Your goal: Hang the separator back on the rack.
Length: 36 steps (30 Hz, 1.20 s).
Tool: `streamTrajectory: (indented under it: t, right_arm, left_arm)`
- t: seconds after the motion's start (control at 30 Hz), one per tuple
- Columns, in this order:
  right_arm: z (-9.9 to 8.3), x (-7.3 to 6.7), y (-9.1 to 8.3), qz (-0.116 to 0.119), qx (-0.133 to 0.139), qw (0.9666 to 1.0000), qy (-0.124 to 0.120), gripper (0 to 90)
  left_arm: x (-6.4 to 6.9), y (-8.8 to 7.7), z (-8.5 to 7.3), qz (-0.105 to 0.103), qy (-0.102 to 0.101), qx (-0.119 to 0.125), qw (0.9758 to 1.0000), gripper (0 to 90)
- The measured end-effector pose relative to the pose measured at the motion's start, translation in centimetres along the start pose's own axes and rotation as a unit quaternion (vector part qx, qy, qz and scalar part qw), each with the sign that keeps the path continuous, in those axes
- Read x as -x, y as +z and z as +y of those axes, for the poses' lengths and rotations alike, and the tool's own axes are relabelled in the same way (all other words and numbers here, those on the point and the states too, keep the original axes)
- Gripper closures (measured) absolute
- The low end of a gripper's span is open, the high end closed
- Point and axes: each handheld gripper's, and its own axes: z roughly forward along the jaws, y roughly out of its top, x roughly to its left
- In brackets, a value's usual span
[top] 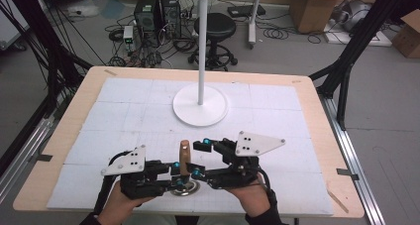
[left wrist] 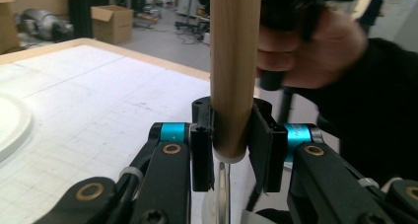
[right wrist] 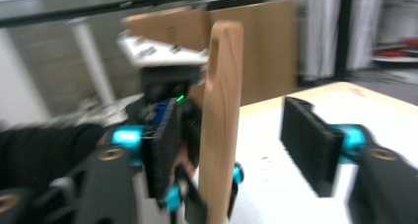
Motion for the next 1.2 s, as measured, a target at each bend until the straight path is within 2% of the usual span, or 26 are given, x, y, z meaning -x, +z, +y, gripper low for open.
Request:
streamTrajectory:
  t: [0.03,0.07,0.1,0.2,0.23,0.33,0.5,0.57,0.7,0.73,0.77,0.8,0.83,0.9,0.93,0.97,1.0,1.03,1.1,1.13,1.17,1.2]
  right_arm:
    - [-0.1,0.3,-0.1,0.017,0.001,0.9998,0.008,42.6]
    - [-0.2,0.6,-0.2,0.031,0.004,0.9994,0.014,42.7]
    - [-0.4,0.9,-0.2,0.045,0.004,0.9988,0.017,43.8]
    - [-0.6,1.2,0.2,0.082,0.002,0.9965,0.017,49.8]
    - [-0.6,1.2,0.2,0.082,0.002,0.9965,0.017,49.8]
    - [-0.7,1.1,0.8,0.107,-0.004,0.9941,0.017,56.1]
    - [-0.7,1.1,1.2,0.116,-0.010,0.9929,0.022,63.3]
    - [-0.8,1.2,1.4,0.120,-0.010,0.9925,0.022,70.7]
    - [-0.8,1.3,1.4,0.120,-0.008,0.9925,0.024,72.0]
    - [-0.8,1.4,1.5,0.117,-0.004,0.9928,0.025,72.1]
    - [-0.7,1.6,1.4,0.102,-0.001,0.9944,0.028,72.3]
    - [-0.6,1.7,1.4,0.095,0.001,0.9951,0.029,72.4]
    - [-0.6,1.7,1.4,0.095,0.001,0.9951,0.029,72.4]
    - [-0.4,2.2,1.3,0.081,0.003,0.9962,0.030,72.4]
    - [0.0,2.8,1.3,0.073,0.008,0.9969,0.029,72.4]
    - [0.0,2.8,1.3,0.073,0.008,0.9969,0.029,72.4]
    - [0.6,3.4,1.3,0.063,0.009,0.9976,0.025,72.4]
    - [1.0,3.7,1.4,0.059,0.010,0.9979,0.023,72.4]
    - [1.4,4.1,1.4,0.055,0.007,0.9983,0.018,72.4]
    - [2.3,4.9,1.7,0.049,0.005,0.9987,0.014,72.4]
    - [2.3,4.9,1.7,0.049,0.005,0.9987,0.014,72.4]
    - [2.8,5.3,1.8,0.045,0.004,0.9989,0.015,72.4]
  left_arm:
    - [0.0,0.0,0.0,0.000,0.000,0.000,1.0000,72.8]
    - [0.0,0.0,0.0,-0.013,-0.002,0.001,0.9999,72.9]
    - [0.0,0.0,0.0,-0.013,-0.002,0.001,0.9999,72.8]
    - [0.1,0.1,0.1,-0.031,0.002,-0.002,0.9995,72.9]
    - [0.1,0.1,0.1,-0.031,0.002,-0.002,0.9995,72.9]
    - [0.1,0.1,0.1,-0.039,0.002,-0.002,0.9992,72.9]
    - [0.1,0.0,0.1,-0.046,0.001,0.000,0.9990,72.9]
    - [0.1,-0.1,0.1,-0.047,-0.001,0.003,0.9989,72.9]
    - [0.0,-0.1,0.1,-0.043,-0.002,0.007,0.9990,72.6]
    - [-0.1,-0.1,0.1,-0.034,0.000,0.013,0.9993,71.9]
    - [-0.4,-0.4,0.0,-0.008,-0.013,0.023,0.9996,54.3]
    - [-0.7,-0.6,0.0,0.003,-0.014,0.025,0.9996,49.2]
    - [-0.7,-0.6,0.0,0.003,-0.014,0.025,0.9996,46.6]
    - [-1.4,-1.4,-0.1,0.024,-0.014,0.029,0.9992,44.6]
    - [-1.7,-1.9,-0.2,0.035,-0.015,0.031,0.9988,39.8]
    - [-2.1,-2.3,-0.2,0.047,-0.017,0.031,0.9983,39.8]
    - [-3.0,-3.4,-0.5,0.076,-0.016,0.027,0.9966,32.5]
    - [-3.0,-3.4,-0.5,0.076,-0.016,0.027,0.9966,28.7]
    - [-3.8,-4.6,-0.9,0.104,-0.021,0.033,0.9938,27.6]
    - [-4.5,-5.7,-1.2,0.133,-0.025,0.047,0.9896,25.3]
    - [-4.5,-5.7,-1.2,0.133,-0.025,0.047,0.9896,24.0]
    - [-4.7,-6.1,-1.3,0.147,-0.025,0.053,0.9873,24.0]
